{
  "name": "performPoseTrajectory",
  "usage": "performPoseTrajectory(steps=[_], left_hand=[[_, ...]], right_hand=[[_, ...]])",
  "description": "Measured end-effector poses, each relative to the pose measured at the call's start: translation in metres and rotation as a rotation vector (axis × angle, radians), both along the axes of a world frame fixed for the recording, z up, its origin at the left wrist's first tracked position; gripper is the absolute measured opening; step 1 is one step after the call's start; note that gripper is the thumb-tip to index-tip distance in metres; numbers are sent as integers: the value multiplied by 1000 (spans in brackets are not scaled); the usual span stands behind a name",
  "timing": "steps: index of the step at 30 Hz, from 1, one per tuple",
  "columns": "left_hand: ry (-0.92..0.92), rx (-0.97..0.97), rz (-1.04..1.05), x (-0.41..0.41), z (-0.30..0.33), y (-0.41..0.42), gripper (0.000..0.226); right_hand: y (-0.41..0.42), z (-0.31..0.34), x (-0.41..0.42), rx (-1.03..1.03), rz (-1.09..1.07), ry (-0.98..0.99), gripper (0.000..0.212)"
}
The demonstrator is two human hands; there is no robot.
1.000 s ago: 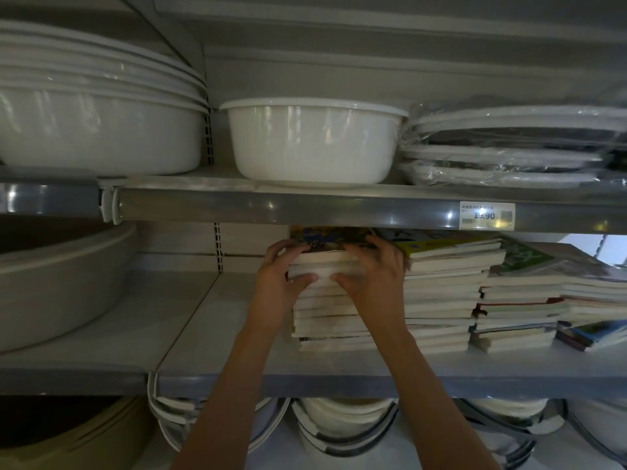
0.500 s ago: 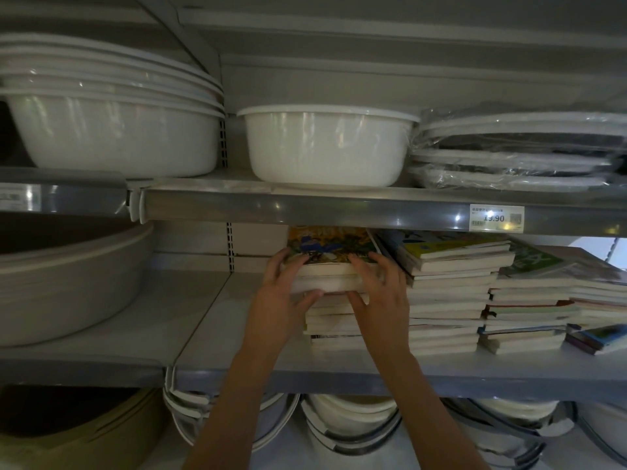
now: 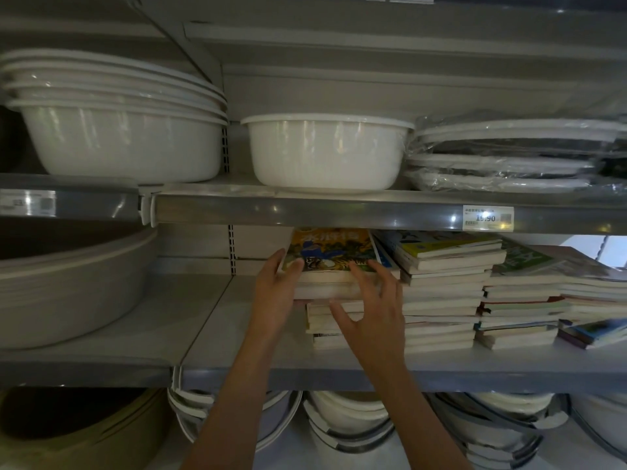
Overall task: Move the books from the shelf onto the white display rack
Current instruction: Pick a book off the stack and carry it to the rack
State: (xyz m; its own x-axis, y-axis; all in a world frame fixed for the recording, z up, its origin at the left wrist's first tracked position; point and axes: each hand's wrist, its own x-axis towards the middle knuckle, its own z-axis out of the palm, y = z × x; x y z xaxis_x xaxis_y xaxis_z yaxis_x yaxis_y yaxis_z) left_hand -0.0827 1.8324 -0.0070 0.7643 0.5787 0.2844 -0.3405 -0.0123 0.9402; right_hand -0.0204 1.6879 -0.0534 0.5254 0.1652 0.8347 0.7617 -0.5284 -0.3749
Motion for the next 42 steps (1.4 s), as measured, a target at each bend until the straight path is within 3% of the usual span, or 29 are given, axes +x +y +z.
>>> performPoseTrajectory(steps=[5, 9, 13, 19, 23, 27, 42], left_hand=[[20, 125, 34, -3, -3, -3, 43], [-22, 156, 55, -14, -16, -9, 38], [-40, 168, 83, -27, -36, -7, 49], [-28, 189, -30, -40, -52, -3, 73], [-56, 369, 77, -53, -65, 1, 72], [-75, 418, 39, -72, -77, 0, 74], [-48, 422, -43, -131, -122, -24, 77]], right_hand=[[-4, 22, -3, 194, 44, 201, 61], [-13, 37, 14, 184, 143, 499, 55], [-15, 30, 6, 228, 287, 594, 59], [-16, 7, -16, 176, 340, 499, 62], [-16, -15, -35, 175, 360, 386, 61], [-18, -36, -56, 209, 331, 305, 70], [-53, -67, -141, 295, 283, 349, 58]])
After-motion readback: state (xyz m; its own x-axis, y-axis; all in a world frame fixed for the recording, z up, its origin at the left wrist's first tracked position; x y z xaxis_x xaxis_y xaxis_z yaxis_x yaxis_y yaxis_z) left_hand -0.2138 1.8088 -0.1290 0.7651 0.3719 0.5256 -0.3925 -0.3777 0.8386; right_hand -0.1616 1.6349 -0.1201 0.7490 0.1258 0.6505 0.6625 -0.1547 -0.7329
